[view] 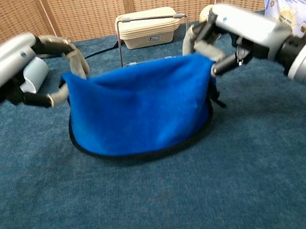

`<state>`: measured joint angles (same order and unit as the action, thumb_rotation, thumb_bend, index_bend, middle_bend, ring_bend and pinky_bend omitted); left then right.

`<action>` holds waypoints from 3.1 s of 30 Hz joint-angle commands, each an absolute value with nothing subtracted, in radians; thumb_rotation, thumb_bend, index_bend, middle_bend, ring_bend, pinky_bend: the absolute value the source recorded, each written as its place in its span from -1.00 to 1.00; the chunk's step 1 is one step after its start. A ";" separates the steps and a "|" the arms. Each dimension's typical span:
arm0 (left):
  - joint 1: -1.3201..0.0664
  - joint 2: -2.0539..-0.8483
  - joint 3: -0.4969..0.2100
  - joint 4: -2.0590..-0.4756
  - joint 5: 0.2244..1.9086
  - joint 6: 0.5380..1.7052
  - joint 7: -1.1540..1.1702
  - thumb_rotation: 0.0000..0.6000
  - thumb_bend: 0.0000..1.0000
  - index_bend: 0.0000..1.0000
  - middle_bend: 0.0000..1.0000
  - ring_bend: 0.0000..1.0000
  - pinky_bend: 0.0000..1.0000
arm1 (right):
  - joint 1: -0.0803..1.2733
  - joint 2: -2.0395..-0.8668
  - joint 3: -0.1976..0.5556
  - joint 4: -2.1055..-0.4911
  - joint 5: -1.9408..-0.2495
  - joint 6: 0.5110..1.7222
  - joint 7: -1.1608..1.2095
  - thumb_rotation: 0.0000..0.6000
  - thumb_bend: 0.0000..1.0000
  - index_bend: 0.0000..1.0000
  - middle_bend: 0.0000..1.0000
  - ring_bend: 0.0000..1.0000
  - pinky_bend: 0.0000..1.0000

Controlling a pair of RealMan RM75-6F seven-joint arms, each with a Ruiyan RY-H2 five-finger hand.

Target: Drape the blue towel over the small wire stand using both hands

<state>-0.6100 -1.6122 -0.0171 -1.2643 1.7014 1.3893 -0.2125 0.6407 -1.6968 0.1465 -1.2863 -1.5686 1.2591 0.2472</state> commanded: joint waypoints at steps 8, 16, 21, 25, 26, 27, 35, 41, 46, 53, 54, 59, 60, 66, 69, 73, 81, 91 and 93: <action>-0.656 -1.488 -0.124 -1.415 1.647 1.362 -0.222 1.00 0.16 0.58 -0.11 -0.31 -0.67 | 0.696 -1.582 0.281 -1.422 -1.463 1.192 0.195 1.00 -0.06 0.84 -0.03 -0.25 -0.09; -0.712 -1.438 -0.214 -1.464 1.576 1.298 -0.241 1.00 0.16 0.58 -0.11 -0.31 -0.67 | 0.752 -1.540 0.363 -1.416 -1.392 1.135 0.186 1.00 -0.05 0.84 -0.03 -0.25 -0.09; -0.746 -1.432 -0.264 -1.460 1.533 1.266 -0.251 1.00 0.16 0.58 -0.11 -0.31 -0.67 | 0.774 -1.528 0.393 -1.400 -1.357 1.113 0.190 1.00 -0.05 0.84 -0.02 -0.24 -0.09; -0.771 -1.429 -0.300 -1.459 1.499 1.243 -0.270 1.00 0.16 0.58 -0.11 -0.31 -0.67 | 0.796 -1.520 0.417 -1.385 -1.333 1.096 0.190 1.00 -0.05 0.84 -0.03 -0.24 -0.09; -0.777 -1.427 -0.309 -1.459 1.491 1.236 -0.275 1.00 0.16 0.58 -0.11 -0.31 -0.67 | 0.802 -1.516 0.422 -1.382 -1.328 1.091 0.188 1.00 -0.05 0.84 -0.03 -0.24 -0.09; -0.784 -1.425 -0.318 -1.459 1.482 1.229 -0.279 1.00 0.16 0.58 -0.11 -0.31 -0.67 | 0.808 -1.513 0.428 -1.377 -1.324 1.087 0.185 1.00 -0.04 0.84 -0.03 -0.24 -0.09; -0.842 -1.420 -0.386 -1.432 1.419 1.179 -0.294 1.00 0.15 0.58 -0.11 -0.31 -0.67 | 0.859 -1.500 0.472 -1.329 -1.278 1.057 0.174 1.00 -0.04 0.84 -0.03 -0.23 -0.09; -0.891 -1.441 -0.425 -1.373 1.370 1.139 -0.298 1.00 0.15 0.58 -0.11 -0.31 -0.67 | 0.897 -1.506 0.492 -1.283 -1.240 1.027 0.168 1.00 -0.04 0.84 -0.03 -0.23 -0.09; -0.920 -1.464 -0.439 -1.319 1.331 1.108 -0.302 1.00 0.14 0.58 -0.11 -0.31 -0.67 | 0.917 -1.515 0.493 -1.250 -1.217 1.009 0.166 1.00 -0.04 0.84 -0.03 -0.23 -0.09; -0.939 -1.500 -0.421 -1.258 1.307 1.069 -0.336 1.00 0.14 0.58 -0.11 -0.31 -0.69 | 0.925 -1.528 0.480 -1.222 -1.202 1.003 0.173 1.00 -0.04 0.83 -0.03 -0.23 -0.09; -0.939 -1.507 -0.413 -1.245 1.308 1.066 -0.340 1.00 0.14 0.58 -0.11 -0.31 -0.69 | 0.927 -1.531 0.477 -1.219 -1.199 1.001 0.173 1.00 -0.04 0.83 -0.03 -0.23 -0.09; -0.937 -1.541 -0.386 -1.189 1.296 1.042 -0.370 1.00 0.14 0.58 -0.11 -0.31 -0.69 | 0.928 -1.544 0.450 -1.213 -1.202 0.995 0.170 1.00 -0.04 0.83 -0.03 -0.23 -0.09; -0.937 -1.547 -0.382 -1.180 1.295 1.040 -0.374 1.00 0.14 0.58 -0.11 -0.31 -0.69 | 0.928 -1.547 0.446 -1.210 -1.202 0.995 0.170 1.00 -0.04 0.83 -0.03 -0.23 -0.09; -0.945 -1.579 -0.369 -1.125 1.296 1.030 -0.397 1.00 0.14 0.58 -0.11 -0.32 -0.69 | 0.930 -1.560 0.431 -1.197 -1.197 0.988 0.172 1.00 -0.04 0.83 -0.03 -0.23 -0.09; -0.947 -1.590 -0.368 -1.108 1.293 1.026 -0.412 1.00 0.14 0.58 -0.11 -0.31 -0.69 | 0.932 -1.567 0.428 -1.190 -1.196 0.990 0.175 1.00 -0.04 0.83 -0.03 -0.23 -0.09; -0.945 -1.601 -0.364 -1.084 1.293 1.028 -0.426 1.00 0.14 0.58 -0.11 -0.31 -0.69 | 0.934 -1.576 0.420 -1.181 -1.197 0.988 0.176 1.00 -0.04 0.83 -0.03 -0.23 -0.09; -0.936 -1.615 -0.350 -1.046 1.290 1.022 -0.440 1.00 0.14 0.58 -0.11 -0.31 -0.70 | 0.939 -1.599 0.407 -1.157 -1.197 0.982 0.183 1.00 -0.04 0.83 -0.03 -0.23 -0.09; -0.928 -1.635 -0.337 -1.008 1.293 1.022 -0.458 1.00 0.14 0.58 -0.11 -0.31 -0.71 | 0.943 -1.627 0.394 -1.117 -1.199 0.975 0.197 1.00 -0.04 0.82 -0.03 -0.23 -0.09; -0.925 -1.641 -0.334 -1.002 1.293 1.021 -0.464 1.00 0.14 0.58 -0.11 -0.32 -0.71 | 0.941 -1.634 0.390 -1.105 -1.197 0.971 0.202 1.00 -0.04 0.82 -0.03 -0.23 -0.09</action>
